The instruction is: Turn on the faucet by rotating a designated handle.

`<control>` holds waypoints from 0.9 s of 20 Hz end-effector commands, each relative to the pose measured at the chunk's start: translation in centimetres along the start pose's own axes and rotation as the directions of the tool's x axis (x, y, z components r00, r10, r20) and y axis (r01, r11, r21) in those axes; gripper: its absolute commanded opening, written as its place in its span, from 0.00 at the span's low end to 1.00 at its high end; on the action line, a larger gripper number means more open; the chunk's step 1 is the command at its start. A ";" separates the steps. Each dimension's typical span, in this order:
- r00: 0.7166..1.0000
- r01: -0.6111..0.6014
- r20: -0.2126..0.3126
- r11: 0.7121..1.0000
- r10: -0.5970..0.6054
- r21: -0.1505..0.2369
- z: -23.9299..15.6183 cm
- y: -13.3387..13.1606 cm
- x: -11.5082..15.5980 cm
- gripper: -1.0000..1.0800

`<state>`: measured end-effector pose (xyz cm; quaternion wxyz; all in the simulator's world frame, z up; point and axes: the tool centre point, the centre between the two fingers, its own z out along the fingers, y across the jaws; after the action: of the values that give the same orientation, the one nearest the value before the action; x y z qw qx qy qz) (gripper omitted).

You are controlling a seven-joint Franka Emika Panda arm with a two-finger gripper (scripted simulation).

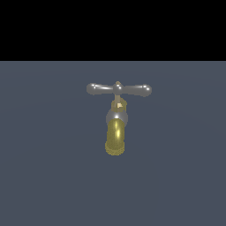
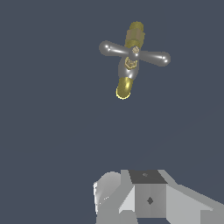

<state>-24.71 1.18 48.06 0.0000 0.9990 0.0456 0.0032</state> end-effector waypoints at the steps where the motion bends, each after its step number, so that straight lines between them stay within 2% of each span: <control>1: 1.000 0.029 0.000 1.000 -0.029 0.000 0.6 0.4 0.1 0.00; 9: 0.984 0.176 0.001 0.984 -0.176 0.001 3.8 2.7 0.6 0.00; 18: 0.928 0.373 0.002 0.928 -0.373 0.001 8.2 5.6 2.0 0.00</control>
<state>-22.47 -3.77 40.65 0.0001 0.9761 0.2172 0.0019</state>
